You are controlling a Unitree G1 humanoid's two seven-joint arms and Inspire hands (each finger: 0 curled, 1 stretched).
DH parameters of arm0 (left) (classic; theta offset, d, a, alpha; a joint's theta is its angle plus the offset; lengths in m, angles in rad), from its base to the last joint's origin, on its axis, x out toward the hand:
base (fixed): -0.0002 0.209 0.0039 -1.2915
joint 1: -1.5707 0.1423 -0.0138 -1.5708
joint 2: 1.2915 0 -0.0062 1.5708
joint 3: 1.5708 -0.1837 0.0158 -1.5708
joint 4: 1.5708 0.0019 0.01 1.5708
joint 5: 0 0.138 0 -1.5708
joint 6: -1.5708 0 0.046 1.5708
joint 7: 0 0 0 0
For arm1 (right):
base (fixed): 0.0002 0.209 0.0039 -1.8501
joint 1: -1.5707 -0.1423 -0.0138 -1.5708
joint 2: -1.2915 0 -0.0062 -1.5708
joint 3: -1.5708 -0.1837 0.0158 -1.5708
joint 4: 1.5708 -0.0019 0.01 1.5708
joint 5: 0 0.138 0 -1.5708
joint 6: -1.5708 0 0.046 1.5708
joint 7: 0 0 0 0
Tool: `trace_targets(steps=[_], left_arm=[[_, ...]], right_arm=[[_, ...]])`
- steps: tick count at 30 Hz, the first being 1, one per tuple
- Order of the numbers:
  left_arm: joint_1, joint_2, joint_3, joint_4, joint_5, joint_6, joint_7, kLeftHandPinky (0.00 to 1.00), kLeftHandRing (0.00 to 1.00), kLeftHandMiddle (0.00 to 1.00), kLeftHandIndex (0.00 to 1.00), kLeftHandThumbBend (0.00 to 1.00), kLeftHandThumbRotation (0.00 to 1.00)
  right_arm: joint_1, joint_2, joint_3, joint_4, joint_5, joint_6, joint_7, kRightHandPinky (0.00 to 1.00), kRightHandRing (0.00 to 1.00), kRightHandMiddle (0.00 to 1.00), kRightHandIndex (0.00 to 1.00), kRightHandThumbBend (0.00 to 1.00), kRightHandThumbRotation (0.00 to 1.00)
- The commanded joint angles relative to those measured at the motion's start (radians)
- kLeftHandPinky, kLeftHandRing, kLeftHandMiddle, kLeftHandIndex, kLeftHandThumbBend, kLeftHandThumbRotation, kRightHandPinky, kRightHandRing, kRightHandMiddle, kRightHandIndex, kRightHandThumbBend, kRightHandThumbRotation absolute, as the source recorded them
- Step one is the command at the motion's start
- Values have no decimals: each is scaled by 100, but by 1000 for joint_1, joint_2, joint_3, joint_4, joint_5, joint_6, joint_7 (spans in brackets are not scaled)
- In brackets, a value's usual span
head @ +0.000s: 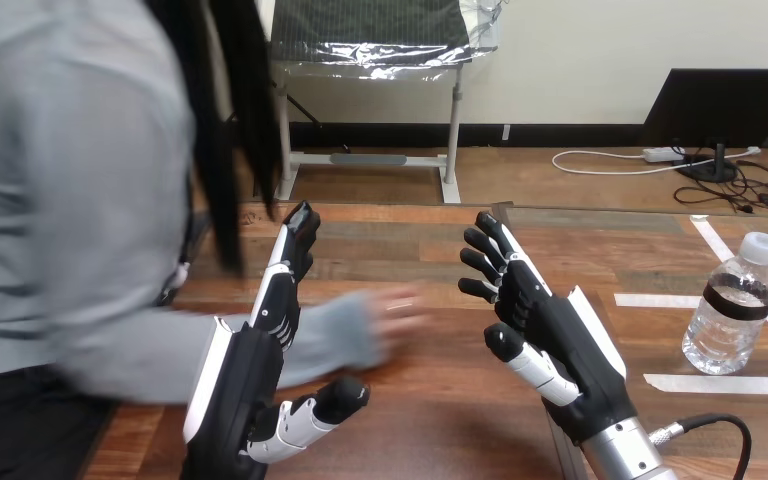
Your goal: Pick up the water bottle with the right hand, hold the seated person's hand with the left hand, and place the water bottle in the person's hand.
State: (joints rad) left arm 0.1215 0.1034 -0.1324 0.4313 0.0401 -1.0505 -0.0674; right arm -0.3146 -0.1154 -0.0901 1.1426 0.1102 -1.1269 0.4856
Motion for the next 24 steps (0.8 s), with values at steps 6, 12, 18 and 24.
trace_targets(steps=[6,12,18,24], left_arm=[[-27,-8,18,-38,-7,-4,-4,100,100,100,100,100,76],[-26,-8,18,-39,-15,0,-7,100,100,100,100,100,76],[-29,-11,21,-34,-14,-8,-3,100,100,100,100,100,77],[-28,-11,25,-37,-10,-6,-1,100,100,100,100,100,78]], right_arm=[[-36,3,-7,-46,7,-23,-14,87,94,97,100,100,78],[-38,4,-7,-45,10,-20,-11,87,95,97,100,100,78],[-38,2,-5,-44,2,-26,-17,87,95,97,100,100,78],[-37,2,-4,-44,-3,-28,-23,87,95,97,100,100,78]])
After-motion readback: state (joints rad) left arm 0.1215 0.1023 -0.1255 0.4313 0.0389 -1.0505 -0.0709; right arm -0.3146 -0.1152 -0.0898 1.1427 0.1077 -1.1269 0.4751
